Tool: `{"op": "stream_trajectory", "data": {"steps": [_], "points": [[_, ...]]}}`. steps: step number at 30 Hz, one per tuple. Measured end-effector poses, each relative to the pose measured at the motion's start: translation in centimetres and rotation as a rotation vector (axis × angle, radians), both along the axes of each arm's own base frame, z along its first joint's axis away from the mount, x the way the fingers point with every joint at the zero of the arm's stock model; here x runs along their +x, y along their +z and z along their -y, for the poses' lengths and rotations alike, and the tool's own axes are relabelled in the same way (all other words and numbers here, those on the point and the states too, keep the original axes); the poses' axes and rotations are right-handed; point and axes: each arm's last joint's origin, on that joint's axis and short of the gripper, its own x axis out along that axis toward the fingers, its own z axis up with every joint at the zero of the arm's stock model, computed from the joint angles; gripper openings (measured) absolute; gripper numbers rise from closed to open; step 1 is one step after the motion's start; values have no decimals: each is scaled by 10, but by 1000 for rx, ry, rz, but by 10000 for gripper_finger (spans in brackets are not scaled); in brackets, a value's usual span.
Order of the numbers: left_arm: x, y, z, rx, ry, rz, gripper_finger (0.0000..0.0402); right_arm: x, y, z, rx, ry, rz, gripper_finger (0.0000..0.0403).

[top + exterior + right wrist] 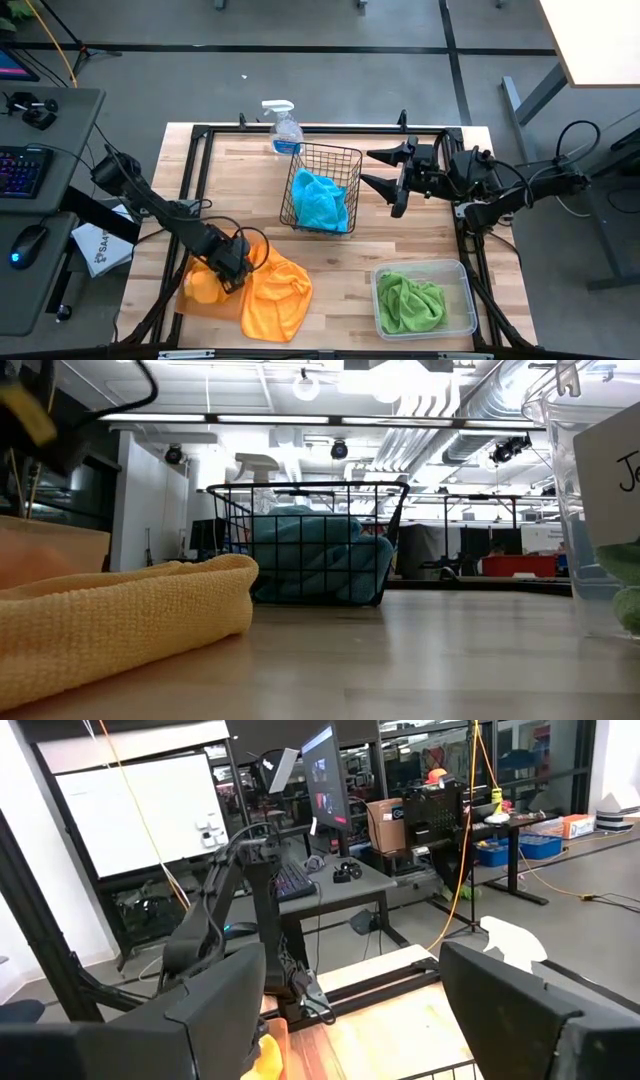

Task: Sort microfiber towel by color & place in baskets
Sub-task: Put the top orange microfiber towel into the orange bin, then put the orange microfiber towel into the orange bin

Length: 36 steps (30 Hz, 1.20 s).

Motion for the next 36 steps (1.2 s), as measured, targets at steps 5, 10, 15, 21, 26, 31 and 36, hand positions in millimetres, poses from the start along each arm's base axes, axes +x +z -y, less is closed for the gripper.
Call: {"op": "stream_trajectory", "data": {"steps": [5,10,15,21,26,31,36], "points": [[-1,36,-5,-71,-97,87,209,0,0,0,0,0,0,295],[-14,70,-14,-93,-173,159,241,0,0,0,0,1,0,295],[-6,98,-15,-115,-180,388,243,0,0,0,4,4,1,295],[50,82,9,17,-530,390,241,0,0,0,26,4,6,295],[98,44,26,143,-753,333,241,0,0,0,69,6,14,295],[123,3,36,155,-765,274,241,0,-2,0,91,6,0,295],[130,-35,39,165,-722,162,241,0,-4,0,110,5,-15,295]]}}
